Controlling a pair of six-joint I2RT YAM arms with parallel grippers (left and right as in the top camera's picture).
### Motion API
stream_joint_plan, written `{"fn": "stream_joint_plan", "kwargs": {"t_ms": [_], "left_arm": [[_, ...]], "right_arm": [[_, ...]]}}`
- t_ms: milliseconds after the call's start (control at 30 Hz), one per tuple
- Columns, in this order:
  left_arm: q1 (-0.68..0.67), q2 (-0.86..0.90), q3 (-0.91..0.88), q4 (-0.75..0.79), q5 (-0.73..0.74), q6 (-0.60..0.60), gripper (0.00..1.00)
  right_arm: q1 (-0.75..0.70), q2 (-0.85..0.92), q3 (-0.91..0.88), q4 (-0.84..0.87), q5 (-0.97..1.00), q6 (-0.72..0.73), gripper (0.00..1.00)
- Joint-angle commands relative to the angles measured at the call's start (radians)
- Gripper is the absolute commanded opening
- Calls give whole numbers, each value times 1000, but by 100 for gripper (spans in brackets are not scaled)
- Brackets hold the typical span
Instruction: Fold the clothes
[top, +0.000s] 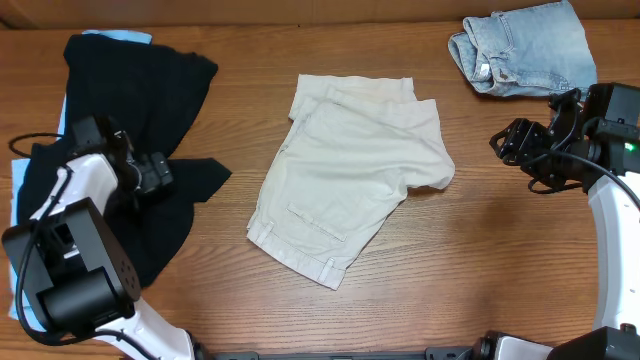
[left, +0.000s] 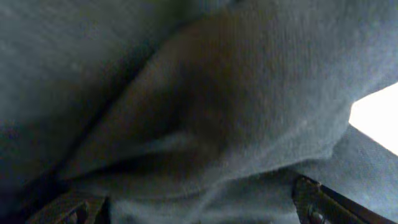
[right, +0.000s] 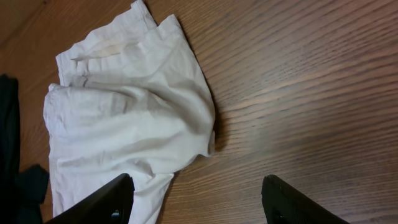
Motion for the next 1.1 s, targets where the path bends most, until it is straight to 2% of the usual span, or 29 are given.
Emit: {"fn": "stream_joint_plan", "kwargs": {"t_ms": [0, 100, 200, 267, 300, 467, 700, 867, 1067], "left_arm": [[-18, 13, 163, -97, -78, 32, 100], [-64, 13, 294, -233, -74, 47, 100], [-122, 13, 416, -371, -15, 96, 100], [-172, 13, 479, -456, 45, 156, 100], [-215, 13, 502, -497, 93, 226, 100], [-373, 16, 459, -517, 222, 367, 100], [-564, 16, 303, -428, 195, 366, 98], [-623, 16, 212, -384, 87, 266, 92], [-629, 16, 185, -390, 121, 201, 66]], "right_arm": [[-1, -25, 26, 6, -15, -24, 70], [13, -25, 26, 6, -108, -97, 70], [48, -25, 26, 11, -110, -104, 70], [63, -25, 26, 22, -111, -100, 70], [65, -25, 26, 31, -111, -90, 73], [65, -25, 26, 41, -111, -74, 76], [65, -25, 26, 40, -110, -74, 77], [65, -25, 26, 37, -110, -75, 77], [65, -25, 26, 37, -110, -74, 76]]}}
